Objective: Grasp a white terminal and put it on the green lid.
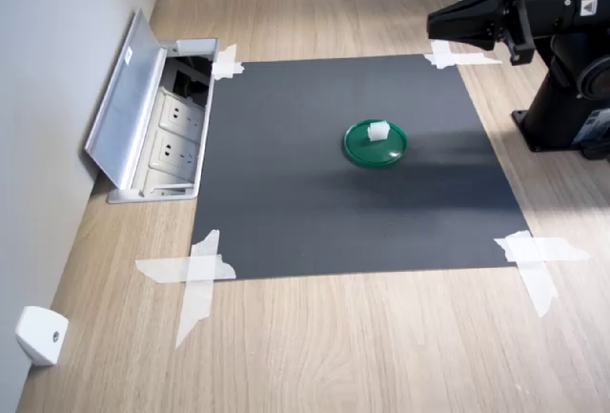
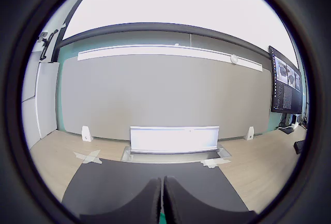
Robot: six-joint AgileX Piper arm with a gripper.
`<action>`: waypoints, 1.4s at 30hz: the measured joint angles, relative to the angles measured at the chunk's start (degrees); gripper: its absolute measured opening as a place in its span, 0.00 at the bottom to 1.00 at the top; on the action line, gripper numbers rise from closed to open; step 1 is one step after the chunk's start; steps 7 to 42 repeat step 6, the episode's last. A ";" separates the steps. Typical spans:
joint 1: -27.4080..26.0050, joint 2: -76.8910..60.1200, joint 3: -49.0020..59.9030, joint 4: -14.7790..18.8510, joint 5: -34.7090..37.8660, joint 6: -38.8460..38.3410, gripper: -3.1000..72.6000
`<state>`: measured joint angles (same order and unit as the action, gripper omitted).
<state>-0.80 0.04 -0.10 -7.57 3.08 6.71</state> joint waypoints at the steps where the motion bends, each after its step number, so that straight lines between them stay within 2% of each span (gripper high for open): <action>1: 0.00 -0.35 0.00 0.00 0.20 0.00 0.03; 42: 0.00 -0.65 0.10 -0.12 1.08 0.00 0.03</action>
